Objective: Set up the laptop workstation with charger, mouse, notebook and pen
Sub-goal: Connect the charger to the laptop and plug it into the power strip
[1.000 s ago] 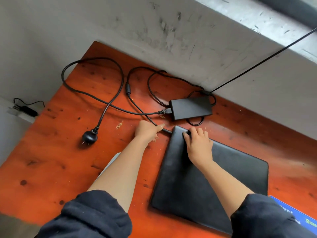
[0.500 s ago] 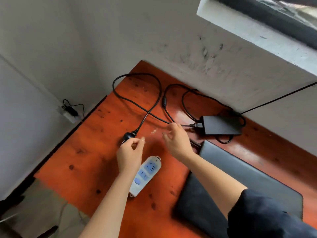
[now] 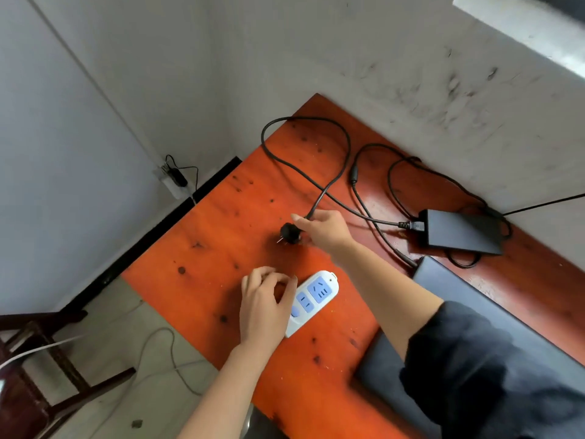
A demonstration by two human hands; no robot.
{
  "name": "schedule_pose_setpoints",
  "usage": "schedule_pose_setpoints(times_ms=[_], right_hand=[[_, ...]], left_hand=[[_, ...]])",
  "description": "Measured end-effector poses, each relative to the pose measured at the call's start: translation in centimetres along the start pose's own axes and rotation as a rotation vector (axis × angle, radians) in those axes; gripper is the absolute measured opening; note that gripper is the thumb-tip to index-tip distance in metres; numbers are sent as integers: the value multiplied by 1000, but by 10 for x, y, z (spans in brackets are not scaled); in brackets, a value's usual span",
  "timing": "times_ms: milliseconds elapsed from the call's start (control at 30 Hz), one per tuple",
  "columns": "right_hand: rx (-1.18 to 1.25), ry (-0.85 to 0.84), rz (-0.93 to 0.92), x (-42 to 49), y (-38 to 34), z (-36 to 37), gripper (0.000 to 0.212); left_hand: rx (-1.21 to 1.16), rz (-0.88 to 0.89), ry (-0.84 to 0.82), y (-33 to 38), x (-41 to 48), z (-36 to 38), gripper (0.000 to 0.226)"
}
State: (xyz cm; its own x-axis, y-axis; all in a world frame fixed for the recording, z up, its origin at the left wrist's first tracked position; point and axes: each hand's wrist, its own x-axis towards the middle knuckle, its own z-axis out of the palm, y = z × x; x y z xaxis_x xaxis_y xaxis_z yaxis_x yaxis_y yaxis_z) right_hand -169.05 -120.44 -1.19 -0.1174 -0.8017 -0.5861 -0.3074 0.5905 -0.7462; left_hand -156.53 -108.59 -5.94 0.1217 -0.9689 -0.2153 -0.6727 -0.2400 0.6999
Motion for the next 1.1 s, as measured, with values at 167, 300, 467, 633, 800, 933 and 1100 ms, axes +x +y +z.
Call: schedule_pose_setpoints(times_ms=[167,300,467,633,800,933,1100], right_hand=[[83,-132,-42,-18,3,-52,13],[-130,-237,-114,-39,25,-76,13],[-286,-280,-226,-59,39,-77,16],[-383,-284,-290,-60,44,-79,15],[-291,-371,-237,-49,41,-81,13],[-283,-397,-241,-43,39,-81,16],[-522,-420,-359,-45,25,-80,16]], left_hand=[[-32,67,-43,0,-14,1,43],[40,109,-75,1,-20,9,47],[73,138,-120,-5,-34,7,68],[55,126,-149,-6,-39,7,74],[43,142,-138,-10,-41,11,72],[46,147,-141,-12,-40,13,72],[50,152,-137,-13,-40,14,72]])
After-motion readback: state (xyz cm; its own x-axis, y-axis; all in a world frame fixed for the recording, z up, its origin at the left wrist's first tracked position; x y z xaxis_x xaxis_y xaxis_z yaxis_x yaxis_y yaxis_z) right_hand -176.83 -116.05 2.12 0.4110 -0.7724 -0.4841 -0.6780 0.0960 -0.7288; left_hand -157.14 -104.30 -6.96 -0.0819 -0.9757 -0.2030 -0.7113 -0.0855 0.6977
